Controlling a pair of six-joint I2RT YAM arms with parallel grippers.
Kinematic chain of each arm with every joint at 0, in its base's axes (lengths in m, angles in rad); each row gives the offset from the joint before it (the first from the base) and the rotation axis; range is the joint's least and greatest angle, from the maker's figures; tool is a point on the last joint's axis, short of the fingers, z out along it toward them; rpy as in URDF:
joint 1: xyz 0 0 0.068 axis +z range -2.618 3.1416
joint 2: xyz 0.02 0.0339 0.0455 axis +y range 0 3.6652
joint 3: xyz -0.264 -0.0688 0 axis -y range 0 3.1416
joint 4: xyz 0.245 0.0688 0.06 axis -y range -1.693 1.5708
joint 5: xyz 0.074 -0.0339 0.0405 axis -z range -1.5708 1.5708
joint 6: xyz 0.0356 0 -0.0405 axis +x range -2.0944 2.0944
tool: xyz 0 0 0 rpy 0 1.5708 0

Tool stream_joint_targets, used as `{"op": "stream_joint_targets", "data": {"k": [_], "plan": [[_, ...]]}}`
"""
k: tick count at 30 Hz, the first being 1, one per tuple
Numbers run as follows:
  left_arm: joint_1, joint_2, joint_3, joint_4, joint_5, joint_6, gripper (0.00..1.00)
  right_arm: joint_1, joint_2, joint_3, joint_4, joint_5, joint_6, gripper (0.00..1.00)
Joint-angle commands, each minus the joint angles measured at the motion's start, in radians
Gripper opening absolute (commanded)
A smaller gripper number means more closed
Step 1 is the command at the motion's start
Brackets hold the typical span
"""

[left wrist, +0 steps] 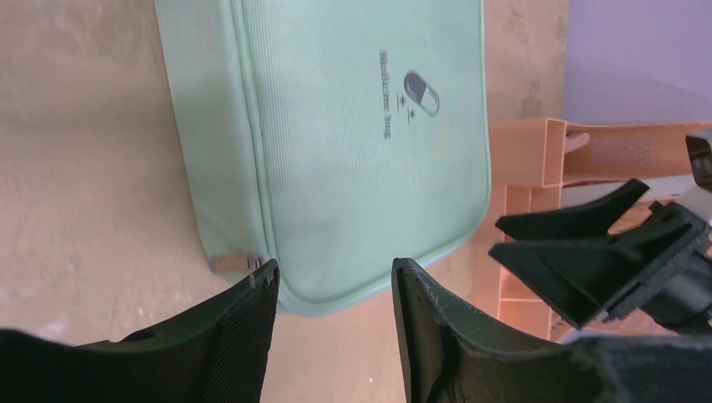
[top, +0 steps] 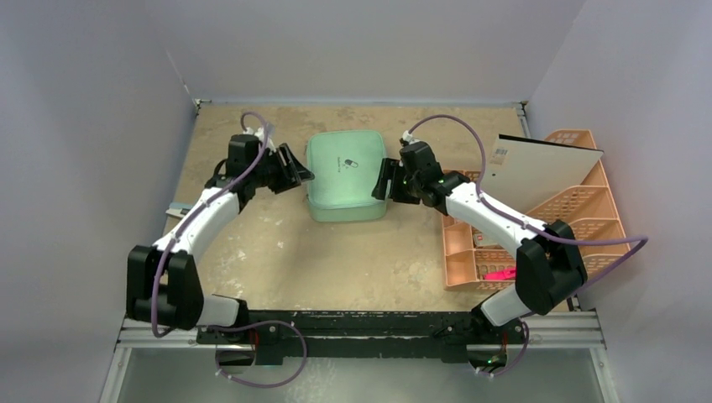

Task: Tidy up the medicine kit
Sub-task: Adjust the medicine box at the center of the board.

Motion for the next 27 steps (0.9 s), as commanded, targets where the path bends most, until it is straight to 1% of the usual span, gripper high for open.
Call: {"op": "stream_joint_targets", "data": {"k": [1,3,6,10,14,19,23,27], "plan": [[0.019,0.147,0.173,-0.125,-0.009,0.196,0.50,-0.002,-0.033,0.024,-0.015,-0.031,-0.012,0.72],[0.032,0.221,0.234,-0.129,0.045,0.215,0.50,-0.002,-0.032,0.010,-0.006,-0.036,0.003,0.72],[0.038,0.306,0.313,-0.151,0.053,0.239,0.49,-0.002,-0.021,0.003,-0.001,-0.031,0.012,0.72],[0.038,0.370,0.374,-0.134,0.052,0.258,0.45,-0.002,-0.023,0.000,-0.006,-0.023,0.006,0.71],[0.038,0.431,0.418,-0.098,0.101,0.272,0.42,-0.002,-0.030,-0.017,0.008,-0.037,0.007,0.70],[0.040,0.507,0.479,-0.150,0.072,0.281,0.41,-0.002,-0.029,-0.051,0.040,-0.097,0.012,0.69],[0.042,0.548,0.531,-0.200,0.020,0.306,0.40,-0.002,-0.051,-0.099,0.075,-0.134,0.058,0.69],[0.051,0.595,0.576,-0.210,0.018,0.323,0.41,-0.002,-0.041,-0.120,0.115,-0.146,0.115,0.72]]}}
